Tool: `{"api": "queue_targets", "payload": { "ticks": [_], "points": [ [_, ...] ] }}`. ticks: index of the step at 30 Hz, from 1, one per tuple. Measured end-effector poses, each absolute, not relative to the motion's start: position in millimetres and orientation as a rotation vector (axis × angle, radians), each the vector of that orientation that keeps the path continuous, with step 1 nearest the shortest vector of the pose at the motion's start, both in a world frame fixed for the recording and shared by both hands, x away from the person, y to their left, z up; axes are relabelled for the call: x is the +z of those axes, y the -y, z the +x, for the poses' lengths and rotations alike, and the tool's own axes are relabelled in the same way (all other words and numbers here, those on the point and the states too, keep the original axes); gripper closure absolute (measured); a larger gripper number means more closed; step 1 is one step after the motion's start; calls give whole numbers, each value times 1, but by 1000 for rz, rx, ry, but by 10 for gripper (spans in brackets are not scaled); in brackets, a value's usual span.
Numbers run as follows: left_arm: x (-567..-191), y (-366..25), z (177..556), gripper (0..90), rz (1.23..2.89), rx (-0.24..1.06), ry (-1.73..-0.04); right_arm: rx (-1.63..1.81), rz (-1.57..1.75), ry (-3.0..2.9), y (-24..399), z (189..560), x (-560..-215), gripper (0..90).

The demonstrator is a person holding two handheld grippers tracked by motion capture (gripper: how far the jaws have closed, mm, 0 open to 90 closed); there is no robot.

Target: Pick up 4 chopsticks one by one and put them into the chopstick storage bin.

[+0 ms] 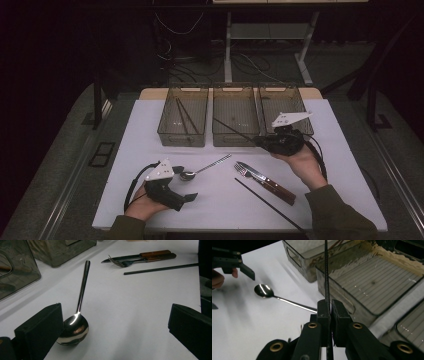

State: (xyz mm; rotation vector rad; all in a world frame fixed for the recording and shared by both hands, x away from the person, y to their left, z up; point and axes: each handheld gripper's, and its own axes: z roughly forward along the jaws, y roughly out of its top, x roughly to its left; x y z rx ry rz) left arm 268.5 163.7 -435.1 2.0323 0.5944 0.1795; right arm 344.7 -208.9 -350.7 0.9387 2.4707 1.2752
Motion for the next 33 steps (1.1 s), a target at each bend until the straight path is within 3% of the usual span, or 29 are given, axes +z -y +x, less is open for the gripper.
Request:
{"api": "queue_targets", "payload": {
  "ticks": [33],
  "points": [
    [-433, -165, 268, 0, 2027, 171, -586, 1182, 983, -2460, 135, 417, -319, 857]
  ]
}}
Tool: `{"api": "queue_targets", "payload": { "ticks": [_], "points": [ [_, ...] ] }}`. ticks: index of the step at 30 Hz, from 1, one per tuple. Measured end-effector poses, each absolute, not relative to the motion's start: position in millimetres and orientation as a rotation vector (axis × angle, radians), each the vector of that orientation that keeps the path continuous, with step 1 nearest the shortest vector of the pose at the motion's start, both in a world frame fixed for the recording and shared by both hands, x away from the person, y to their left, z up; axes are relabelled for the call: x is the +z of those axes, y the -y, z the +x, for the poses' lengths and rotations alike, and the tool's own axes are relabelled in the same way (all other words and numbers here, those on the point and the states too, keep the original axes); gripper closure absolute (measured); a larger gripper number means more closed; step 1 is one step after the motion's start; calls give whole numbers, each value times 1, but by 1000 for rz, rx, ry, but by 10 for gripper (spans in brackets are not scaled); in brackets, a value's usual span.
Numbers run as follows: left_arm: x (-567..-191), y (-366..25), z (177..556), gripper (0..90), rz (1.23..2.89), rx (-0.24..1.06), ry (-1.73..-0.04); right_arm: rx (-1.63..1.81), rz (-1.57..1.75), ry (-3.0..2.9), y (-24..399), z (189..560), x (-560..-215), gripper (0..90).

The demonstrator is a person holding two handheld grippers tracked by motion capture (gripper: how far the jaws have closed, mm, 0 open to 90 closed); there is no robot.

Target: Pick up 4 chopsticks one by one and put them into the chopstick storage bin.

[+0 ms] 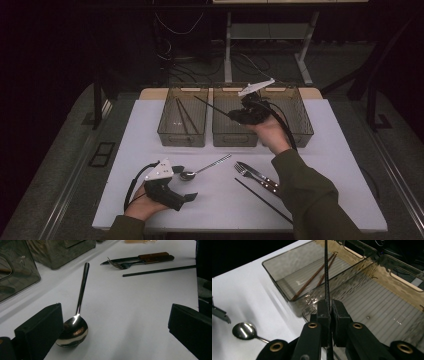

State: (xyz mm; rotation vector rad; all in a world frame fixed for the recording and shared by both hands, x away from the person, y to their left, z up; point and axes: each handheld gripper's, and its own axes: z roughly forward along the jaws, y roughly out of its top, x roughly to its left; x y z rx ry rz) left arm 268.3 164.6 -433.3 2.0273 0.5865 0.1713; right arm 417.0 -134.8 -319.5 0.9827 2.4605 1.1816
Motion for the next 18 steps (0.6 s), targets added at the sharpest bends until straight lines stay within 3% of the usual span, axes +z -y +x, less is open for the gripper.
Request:
{"api": "queue_targets", "payload": {
  "ticks": [18],
  "points": [
    [-432, -164, 268, 0, 2031, 175, -569, 1142, 1002, -2495, 82, 452, -329, 857]
  ]
}}
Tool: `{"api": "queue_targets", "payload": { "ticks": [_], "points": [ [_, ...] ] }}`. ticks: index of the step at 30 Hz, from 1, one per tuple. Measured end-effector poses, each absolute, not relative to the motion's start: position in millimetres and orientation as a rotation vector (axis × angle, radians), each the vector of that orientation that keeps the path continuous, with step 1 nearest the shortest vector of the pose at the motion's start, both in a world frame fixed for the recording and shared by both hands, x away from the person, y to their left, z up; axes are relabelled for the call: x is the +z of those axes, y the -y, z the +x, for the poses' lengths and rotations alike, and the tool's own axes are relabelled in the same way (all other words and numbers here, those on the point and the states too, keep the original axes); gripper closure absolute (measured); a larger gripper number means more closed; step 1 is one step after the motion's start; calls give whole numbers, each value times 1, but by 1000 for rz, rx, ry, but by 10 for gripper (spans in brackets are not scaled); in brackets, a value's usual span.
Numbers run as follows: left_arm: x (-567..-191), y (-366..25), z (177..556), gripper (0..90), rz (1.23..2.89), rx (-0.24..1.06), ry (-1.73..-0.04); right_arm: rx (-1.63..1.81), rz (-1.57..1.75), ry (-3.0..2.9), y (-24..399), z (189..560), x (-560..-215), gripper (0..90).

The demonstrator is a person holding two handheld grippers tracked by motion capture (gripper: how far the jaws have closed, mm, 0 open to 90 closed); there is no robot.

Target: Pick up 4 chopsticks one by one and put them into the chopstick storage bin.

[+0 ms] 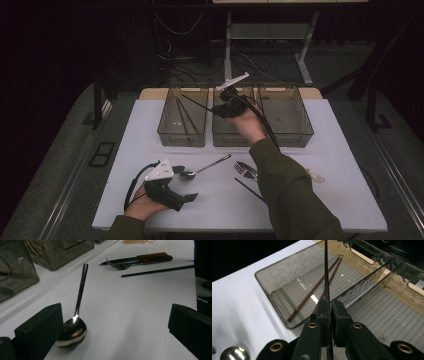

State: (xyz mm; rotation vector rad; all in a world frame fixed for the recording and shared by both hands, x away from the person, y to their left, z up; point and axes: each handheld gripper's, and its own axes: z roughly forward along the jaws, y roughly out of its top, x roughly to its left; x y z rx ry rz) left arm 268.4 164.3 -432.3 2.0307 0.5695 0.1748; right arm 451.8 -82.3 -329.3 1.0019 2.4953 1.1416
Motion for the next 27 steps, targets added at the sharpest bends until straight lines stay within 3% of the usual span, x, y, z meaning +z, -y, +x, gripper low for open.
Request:
{"api": "queue_targets", "payload": {
  "ticks": [27],
  "points": [
    [-431, -164, 269, 0, 2016, 161, -561, 998, 1109, -2513, 5, 500, -361, 857]
  ]
}}
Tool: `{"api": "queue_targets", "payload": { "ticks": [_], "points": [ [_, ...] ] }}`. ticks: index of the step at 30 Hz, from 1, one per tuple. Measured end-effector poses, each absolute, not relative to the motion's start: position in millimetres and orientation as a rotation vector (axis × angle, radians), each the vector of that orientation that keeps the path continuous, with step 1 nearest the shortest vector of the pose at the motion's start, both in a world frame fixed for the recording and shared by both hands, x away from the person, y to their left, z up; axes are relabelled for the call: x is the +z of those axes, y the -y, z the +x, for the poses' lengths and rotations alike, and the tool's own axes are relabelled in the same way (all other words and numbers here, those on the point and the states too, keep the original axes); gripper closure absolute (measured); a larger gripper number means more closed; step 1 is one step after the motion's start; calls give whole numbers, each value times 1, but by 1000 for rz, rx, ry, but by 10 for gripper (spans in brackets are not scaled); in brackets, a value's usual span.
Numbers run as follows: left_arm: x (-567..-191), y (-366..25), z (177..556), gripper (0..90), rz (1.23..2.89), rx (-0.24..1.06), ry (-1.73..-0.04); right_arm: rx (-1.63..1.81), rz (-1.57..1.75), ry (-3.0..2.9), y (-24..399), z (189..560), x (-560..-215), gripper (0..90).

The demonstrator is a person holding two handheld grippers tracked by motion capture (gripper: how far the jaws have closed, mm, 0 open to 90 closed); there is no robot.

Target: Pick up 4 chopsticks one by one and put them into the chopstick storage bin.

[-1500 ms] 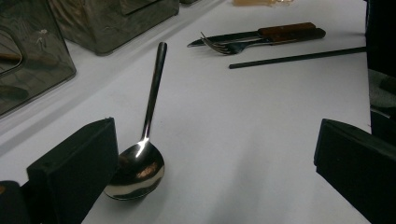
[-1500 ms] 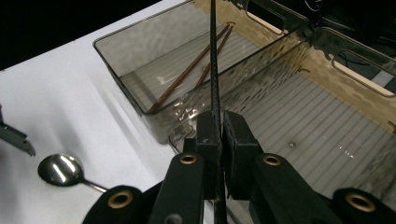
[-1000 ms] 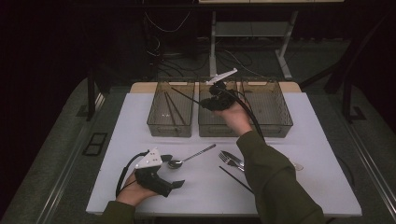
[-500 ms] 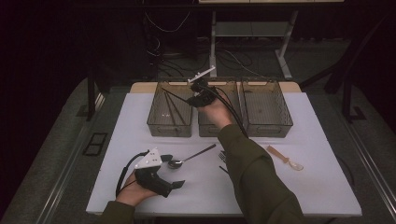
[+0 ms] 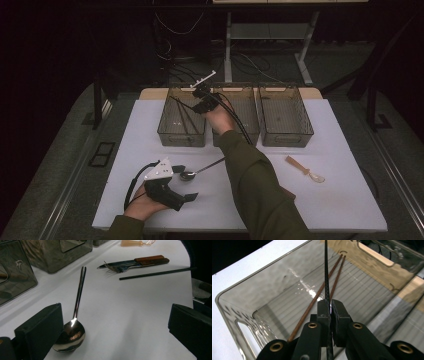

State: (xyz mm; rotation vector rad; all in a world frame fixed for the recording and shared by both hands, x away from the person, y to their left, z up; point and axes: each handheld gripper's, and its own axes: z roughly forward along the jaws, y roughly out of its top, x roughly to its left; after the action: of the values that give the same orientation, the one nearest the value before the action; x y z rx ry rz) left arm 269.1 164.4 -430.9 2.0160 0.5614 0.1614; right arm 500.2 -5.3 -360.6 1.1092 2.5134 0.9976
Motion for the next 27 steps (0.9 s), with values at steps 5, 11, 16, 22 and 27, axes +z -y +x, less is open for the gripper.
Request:
{"api": "queue_targets", "payload": {
  "ticks": [5, 11, 16, 22, 27],
  "points": [
    [-431, -164, 270, 0, 2019, 163, -554, 982, 1109, -2513, -3, 503, -364, 854],
    [-431, -165, 270, 0, 2017, 162, -549, 1010, 1102, -2520, -6, 502, -366, 763],
    [-431, -165, 270, 0, 2017, 163, -550, 1046, 1091, -2517, 0, 501, -361, 649],
    [-431, -166, 271, 0, 2017, 168, -550, 1101, 1066, -2524, 11, 496, -353, 513],
    [-431, -165, 271, 0, 2024, 174, -550, 1133, 1037, -2534, 22, 486, -345, 433]
  ]
}}
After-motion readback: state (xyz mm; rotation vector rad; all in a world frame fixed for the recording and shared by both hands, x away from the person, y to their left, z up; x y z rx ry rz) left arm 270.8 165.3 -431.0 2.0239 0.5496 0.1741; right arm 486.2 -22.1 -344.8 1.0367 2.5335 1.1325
